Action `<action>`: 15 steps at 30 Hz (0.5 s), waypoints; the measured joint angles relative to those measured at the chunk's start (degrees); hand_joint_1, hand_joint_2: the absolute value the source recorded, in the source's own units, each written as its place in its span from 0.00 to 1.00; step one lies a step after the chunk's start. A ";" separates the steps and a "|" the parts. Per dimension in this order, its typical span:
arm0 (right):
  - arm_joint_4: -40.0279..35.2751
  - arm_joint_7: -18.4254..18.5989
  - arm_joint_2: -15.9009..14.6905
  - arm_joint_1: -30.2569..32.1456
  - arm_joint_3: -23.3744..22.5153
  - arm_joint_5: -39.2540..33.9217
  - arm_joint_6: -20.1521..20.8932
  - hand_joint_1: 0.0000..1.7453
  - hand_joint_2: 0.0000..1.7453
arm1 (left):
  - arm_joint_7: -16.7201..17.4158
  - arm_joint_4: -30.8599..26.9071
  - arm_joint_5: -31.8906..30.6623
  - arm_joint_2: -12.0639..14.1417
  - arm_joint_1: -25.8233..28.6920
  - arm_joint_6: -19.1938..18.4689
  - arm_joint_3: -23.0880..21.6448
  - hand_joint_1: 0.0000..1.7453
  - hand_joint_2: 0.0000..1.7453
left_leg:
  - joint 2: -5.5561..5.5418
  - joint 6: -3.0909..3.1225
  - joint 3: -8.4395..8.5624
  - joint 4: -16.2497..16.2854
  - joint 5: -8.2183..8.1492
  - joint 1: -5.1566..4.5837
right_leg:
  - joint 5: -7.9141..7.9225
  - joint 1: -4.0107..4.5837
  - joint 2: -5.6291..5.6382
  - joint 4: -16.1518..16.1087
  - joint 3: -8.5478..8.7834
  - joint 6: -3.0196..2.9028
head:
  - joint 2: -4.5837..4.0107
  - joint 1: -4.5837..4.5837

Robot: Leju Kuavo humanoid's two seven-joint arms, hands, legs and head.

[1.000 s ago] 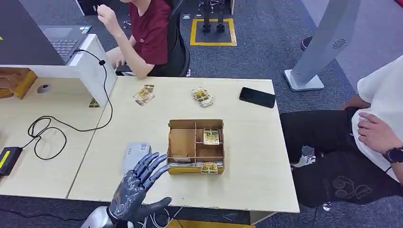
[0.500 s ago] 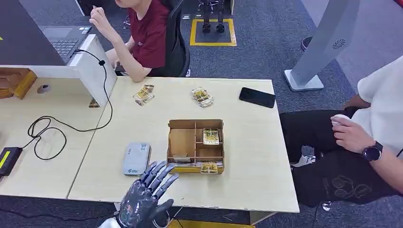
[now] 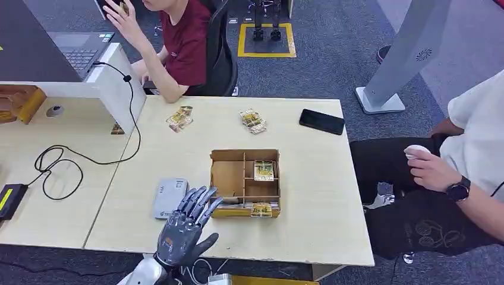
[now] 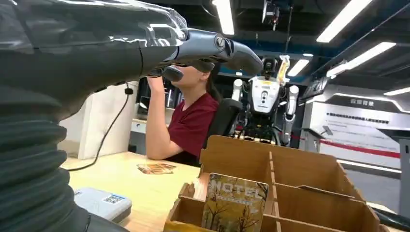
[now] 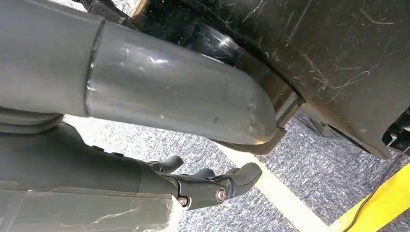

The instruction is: Pass the card to the sensor for recognition and then transmit it.

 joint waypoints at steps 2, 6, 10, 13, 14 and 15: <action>0.00 0.00 0.00 0.00 0.05 0.00 0.00 0.00 0.00 | 0.29 0.53 0.15 -0.44 -0.22 -0.02 0.55 0.00 1.00 | 0.00 0.00 0.00 0.00 0.00 0.00 | 0.00 0.00 0.00 0.00 0.00 0.00 | 0.00 -0.02; -0.02 0.20 0.00 -0.01 0.26 -0.02 0.00 0.00 0.00 | 1.14 1.57 0.13 -1.29 -0.65 -0.05 1.40 0.00 1.00 | 0.00 0.00 0.01 0.00 0.00 0.00 | 0.00 0.00 0.00 0.00 0.00 0.00 | 0.00 -0.02; -0.09 0.50 0.00 -0.02 0.44 0.00 -0.18 0.00 0.00 | 1.55 2.30 0.15 -2.23 -1.24 -0.09 2.12 0.00 1.00 | 0.00 0.00 0.01 0.00 0.00 0.00 | 0.00 0.00 0.00 0.00 0.01 0.00 | 0.00 0.00; -0.09 0.70 0.00 -0.04 0.46 0.00 -0.17 0.00 0.00 | 1.64 2.69 0.28 -2.71 -1.52 -0.11 2.19 0.00 1.00 | 0.00 0.00 0.01 0.00 0.00 0.00 | 0.00 0.00 0.00 0.00 0.01 0.00 | 0.00 -0.02; -0.09 0.70 0.00 -0.05 0.48 0.00 -0.15 0.00 0.00 | 1.73 2.82 0.37 -2.84 -1.58 -0.11 2.23 0.00 1.00 | 0.00 0.00 0.01 0.00 0.00 0.00 | 0.00 0.00 0.00 0.00 0.00 0.00 | 0.00 -0.02; -0.09 0.70 0.00 -0.05 0.50 0.02 -0.15 0.00 0.00 | 1.81 3.02 0.50 -2.99 -1.71 -0.13 2.32 0.00 1.00 | 0.00 0.00 0.01 0.00 0.00 0.00 | 0.00 0.00 0.00 0.00 0.00 0.00 | 0.00 -0.02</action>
